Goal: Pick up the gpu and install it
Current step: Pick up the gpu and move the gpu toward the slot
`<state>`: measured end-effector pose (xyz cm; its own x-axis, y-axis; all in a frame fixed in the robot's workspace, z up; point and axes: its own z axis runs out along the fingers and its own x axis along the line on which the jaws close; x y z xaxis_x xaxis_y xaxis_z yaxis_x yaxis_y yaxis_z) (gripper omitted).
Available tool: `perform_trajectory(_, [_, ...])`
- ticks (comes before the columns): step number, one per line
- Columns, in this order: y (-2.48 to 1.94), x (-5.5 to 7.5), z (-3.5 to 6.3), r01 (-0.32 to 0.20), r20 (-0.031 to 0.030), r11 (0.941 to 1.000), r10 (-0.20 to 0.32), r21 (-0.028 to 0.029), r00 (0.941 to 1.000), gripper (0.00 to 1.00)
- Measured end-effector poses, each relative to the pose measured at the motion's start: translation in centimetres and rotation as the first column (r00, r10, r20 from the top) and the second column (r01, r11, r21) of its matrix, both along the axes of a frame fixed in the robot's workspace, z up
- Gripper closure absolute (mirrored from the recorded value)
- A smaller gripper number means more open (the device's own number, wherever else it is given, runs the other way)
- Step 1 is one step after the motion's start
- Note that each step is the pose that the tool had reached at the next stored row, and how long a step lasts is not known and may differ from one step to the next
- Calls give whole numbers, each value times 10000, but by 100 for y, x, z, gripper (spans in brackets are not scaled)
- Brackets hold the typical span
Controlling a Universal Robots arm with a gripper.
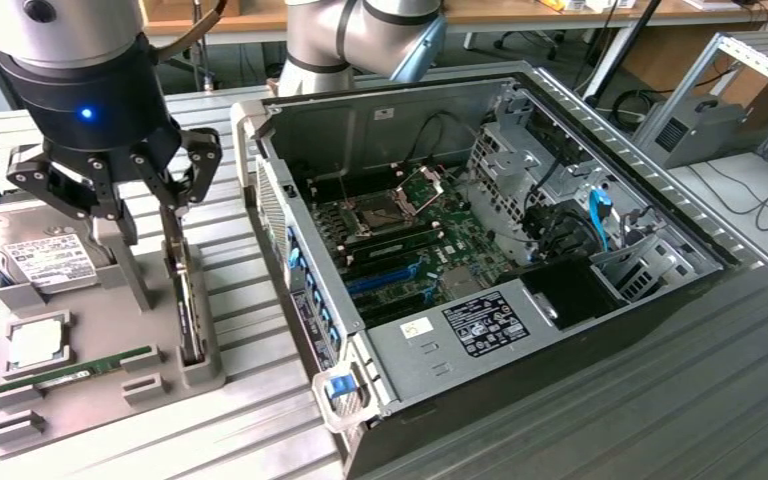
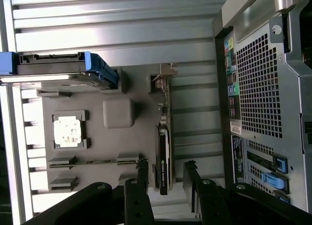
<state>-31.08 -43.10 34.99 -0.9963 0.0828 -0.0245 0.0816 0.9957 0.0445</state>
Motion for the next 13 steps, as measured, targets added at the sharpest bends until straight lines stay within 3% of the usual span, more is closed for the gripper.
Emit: perform_trajectory(13, [0,0,-204,0,-1,10000,0,-1,10000,58])
